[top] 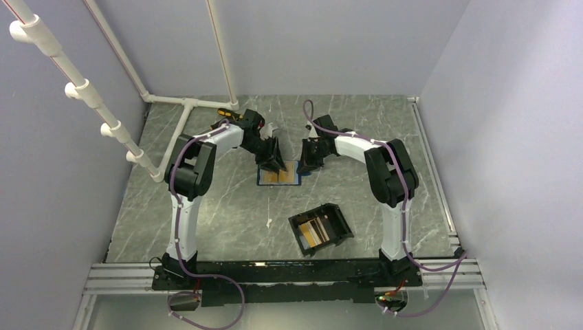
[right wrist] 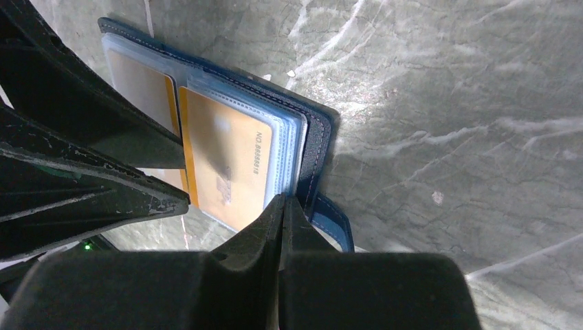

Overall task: Put the credit cards into the card holder
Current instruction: Insert the credit card into the card holder.

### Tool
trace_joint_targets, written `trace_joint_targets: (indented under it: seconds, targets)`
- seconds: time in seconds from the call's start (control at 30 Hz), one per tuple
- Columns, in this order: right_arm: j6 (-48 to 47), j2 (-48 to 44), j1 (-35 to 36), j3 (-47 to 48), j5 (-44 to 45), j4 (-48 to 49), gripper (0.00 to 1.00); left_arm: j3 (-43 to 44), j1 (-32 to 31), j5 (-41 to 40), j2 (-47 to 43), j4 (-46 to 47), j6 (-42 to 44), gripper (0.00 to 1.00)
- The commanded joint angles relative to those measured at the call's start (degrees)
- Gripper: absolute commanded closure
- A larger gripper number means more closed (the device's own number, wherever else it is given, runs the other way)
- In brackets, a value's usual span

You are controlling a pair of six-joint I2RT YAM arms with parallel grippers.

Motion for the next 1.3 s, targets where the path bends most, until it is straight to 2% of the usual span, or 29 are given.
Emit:
trace_joint_targets:
  seconds: [0.0, 0.23, 0.37, 0.43, 0.5, 0.6, 0.7, 0.8, 0.93, 1.07, 1.27]
  targets:
    - [0.07, -1.98, 0.39, -0.51, -0.63, 1.82, 1.0, 1.7, -0.61, 0.22, -2.18, -2.14, 1.76, 0.58]
    - [0.93, -2.08, 0.49, -0.21, -1.76, 2.5, 1.0, 3.32, -2.71, 2.33, -0.52, -0.5, 0.42, 0.58]
    - [-0.08, -3.08, 0.41, -0.36, -0.02, 1.05, 1.0, 3.62, -1.97, -3.13, -2.44, -5.1, 3.36, 0.54]
    - [-0.81, -3.62, 0.36, -0.23, 1.06, 0.06, 1.0, 3.14, -1.34, -5.76, -4.13, -6.92, 4.63, 0.47]
    - [-1.28, -4.1, 0.32, -0.14, 1.71, -0.56, 1.0, 3.23, -1.01, -7.9, -5.55, -8.69, 5.78, 0.31]
    - [-1.34, -4.58, 0.38, 0.18, 1.08, -0.7, 0.96, 3.59, -1.05, -8.9, -6.96, -9.51, 5.89, 0.27]
    - [-0.84, -4.83, 0.38, 0.19, 0.08, -0.11, 0.93, 3.52, -1.03, -6.76, -7.39, -7.88, 4.64, 0.35]
    - [-0.26, -4.92, 0.4, 0.17, -1.38, 0.57, 0.91, 3.52, -1.03, -3.81, -6.54, -5.81, 3.25, 0.56]
    - [0.85, -5.05, 0.39, -0.33, -4.15, 2.32, 0.85, 3.26, -0.99, -2.56, -4.51, -4.52, 2.6, 0.76]
    - [1.7, -4.8, 0.4, -0.75, -5.84, 3.66, 0.79, 2.97, -0.99, -3.34, -2.81, -4.44, 2.88, 0.86]
    - [2.5, -3.59, 0.47, -0.9, -7.72, 4.73, 0.74, 0.92, -0.42, -6.13, -1.98, -4.33, 3.45, 0.93]
